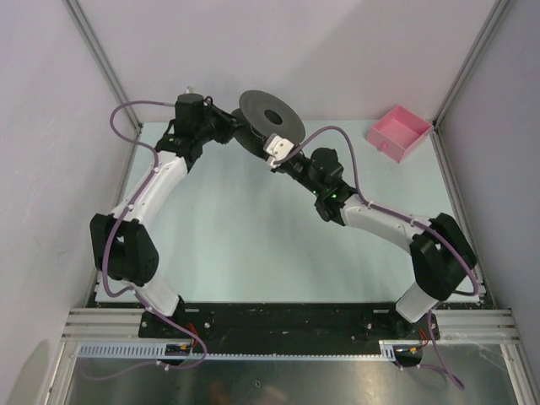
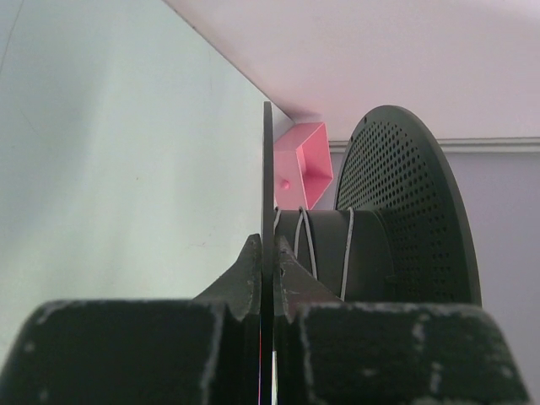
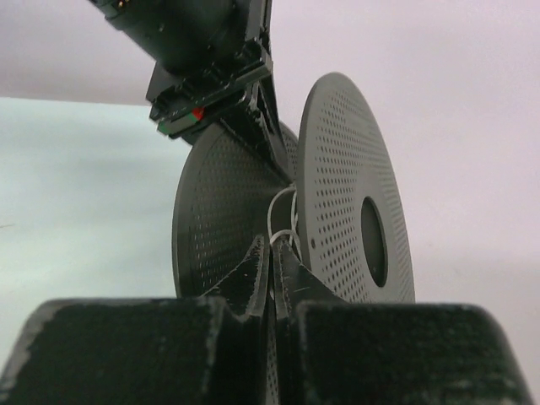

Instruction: Wrap the cables

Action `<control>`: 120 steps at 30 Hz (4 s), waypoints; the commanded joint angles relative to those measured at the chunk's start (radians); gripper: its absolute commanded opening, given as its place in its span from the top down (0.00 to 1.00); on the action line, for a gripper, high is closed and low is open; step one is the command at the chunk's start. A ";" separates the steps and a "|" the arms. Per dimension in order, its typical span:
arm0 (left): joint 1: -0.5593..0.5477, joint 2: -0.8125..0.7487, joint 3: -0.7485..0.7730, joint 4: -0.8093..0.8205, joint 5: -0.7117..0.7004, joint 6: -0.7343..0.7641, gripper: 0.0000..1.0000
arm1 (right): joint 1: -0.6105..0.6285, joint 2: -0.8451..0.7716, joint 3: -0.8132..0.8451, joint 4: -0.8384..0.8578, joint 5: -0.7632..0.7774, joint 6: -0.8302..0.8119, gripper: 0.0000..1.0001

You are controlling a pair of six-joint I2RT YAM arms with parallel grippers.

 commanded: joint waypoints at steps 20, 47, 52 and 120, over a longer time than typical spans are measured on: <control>0.014 0.359 -0.189 0.769 0.220 -0.167 1.00 | -0.079 0.510 0.015 0.570 0.048 -0.475 1.00; 0.044 0.934 0.155 0.951 0.169 -0.286 1.00 | -0.220 1.155 0.635 0.513 0.049 -0.696 1.00; 0.045 0.977 0.208 0.944 0.157 -0.291 0.95 | -0.240 1.201 0.701 0.474 0.028 -0.721 1.00; 0.128 0.387 -0.475 0.963 0.206 -0.135 0.33 | -0.103 1.001 0.111 0.761 -0.005 -0.761 0.81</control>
